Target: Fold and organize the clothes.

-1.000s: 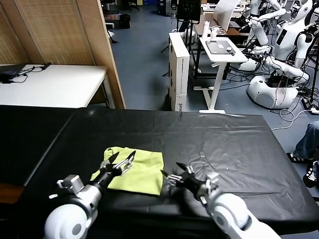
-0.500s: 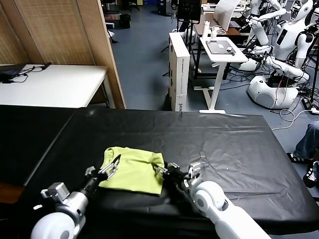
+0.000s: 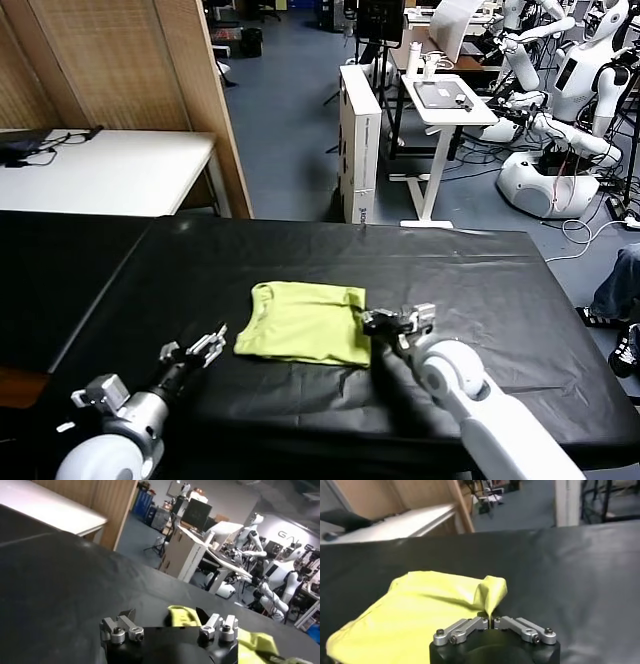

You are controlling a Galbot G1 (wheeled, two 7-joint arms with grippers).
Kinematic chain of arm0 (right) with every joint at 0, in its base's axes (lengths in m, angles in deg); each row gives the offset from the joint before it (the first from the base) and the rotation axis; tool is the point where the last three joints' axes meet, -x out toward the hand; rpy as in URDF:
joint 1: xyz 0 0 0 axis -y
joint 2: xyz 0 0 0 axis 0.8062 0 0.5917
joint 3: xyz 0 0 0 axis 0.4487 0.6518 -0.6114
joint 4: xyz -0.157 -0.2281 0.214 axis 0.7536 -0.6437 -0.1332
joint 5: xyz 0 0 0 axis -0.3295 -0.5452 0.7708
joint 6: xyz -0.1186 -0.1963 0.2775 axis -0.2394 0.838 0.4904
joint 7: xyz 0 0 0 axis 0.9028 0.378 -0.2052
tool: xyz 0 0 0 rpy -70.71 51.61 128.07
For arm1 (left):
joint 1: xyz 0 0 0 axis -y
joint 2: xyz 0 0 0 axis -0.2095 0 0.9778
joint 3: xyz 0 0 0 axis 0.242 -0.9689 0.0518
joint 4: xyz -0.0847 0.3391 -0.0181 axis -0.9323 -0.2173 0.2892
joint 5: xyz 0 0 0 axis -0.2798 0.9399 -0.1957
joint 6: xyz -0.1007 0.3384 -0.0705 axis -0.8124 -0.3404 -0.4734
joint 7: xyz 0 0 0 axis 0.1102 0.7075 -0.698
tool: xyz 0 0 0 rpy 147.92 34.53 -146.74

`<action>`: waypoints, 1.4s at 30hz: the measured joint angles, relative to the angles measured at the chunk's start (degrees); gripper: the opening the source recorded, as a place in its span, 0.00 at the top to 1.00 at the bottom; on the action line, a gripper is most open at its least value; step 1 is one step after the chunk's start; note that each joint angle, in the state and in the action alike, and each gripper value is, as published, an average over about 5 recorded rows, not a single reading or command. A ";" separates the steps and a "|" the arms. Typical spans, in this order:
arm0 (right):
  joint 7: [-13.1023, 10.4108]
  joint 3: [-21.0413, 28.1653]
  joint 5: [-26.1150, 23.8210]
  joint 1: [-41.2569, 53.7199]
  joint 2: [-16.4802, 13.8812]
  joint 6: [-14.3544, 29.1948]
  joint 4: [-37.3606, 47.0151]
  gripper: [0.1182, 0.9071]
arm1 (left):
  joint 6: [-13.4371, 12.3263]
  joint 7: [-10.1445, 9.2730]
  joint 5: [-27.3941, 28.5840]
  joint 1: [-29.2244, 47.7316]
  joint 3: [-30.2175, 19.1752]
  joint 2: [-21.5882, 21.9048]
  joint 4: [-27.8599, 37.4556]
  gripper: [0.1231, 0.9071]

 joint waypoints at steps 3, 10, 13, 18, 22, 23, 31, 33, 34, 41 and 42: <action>0.58 -0.94 -0.16 -0.69 -0.99 0.16 -0.92 0.56 | -1.06 -0.12 0.89 0.05 -0.37 0.52 0.03 0.00; 2.70 -3.74 -5.71 -4.28 -4.16 5.73 -5.00 0.07 | -5.70 -2.43 5.36 -0.93 -1.29 3.04 -0.70 0.00; 3.29 -5.66 -9.58 -7.43 -6.10 11.19 -7.50 0.01 | -8.76 -2.59 5.74 -2.22 -0.70 4.80 -1.31 0.00; 2.84 -10.08 -13.75 -13.71 -8.23 20.02 -11.39 0.00 | -12.51 -3.45 5.76 -5.64 1.29 8.18 -2.50 0.00; 0.61 -14.61 -15.63 -19.51 -8.04 24.99 -14.84 0.00 | -13.73 -5.05 7.03 -10.04 3.39 10.19 -4.11 0.00; 0.13 -15.73 -16.34 -21.22 -7.81 26.10 -15.77 0.00 | -14.18 -5.36 7.39 -11.41 3.94 10.43 -4.64 0.00; 0.84 -24.27 -24.43 -39.12 -3.54 35.11 -22.65 0.00 | -17.51 -4.11 10.98 -23.25 8.03 9.26 -9.24 0.00; 0.84 -26.10 -26.12 -43.66 -2.00 36.92 -23.98 0.00 | -18.09 -4.11 11.59 -25.55 8.32 8.74 -9.93 0.00; 0.84 -26.92 -26.88 -45.83 -1.22 37.73 -24.61 0.00 | -18.37 -4.08 11.89 -26.53 8.42 8.51 -10.21 0.00; 0.41 -30.80 -28.50 -57.93 2.78 40.64 -27.07 0.00 | -18.96 -3.76 14.43 -31.14 8.10 6.87 -11.32 0.00; 0.32 -31.11 -28.40 -58.91 3.00 40.83 -27.09 0.00 | -18.99 -3.69 14.88 -31.52 7.91 6.63 -11.22 0.00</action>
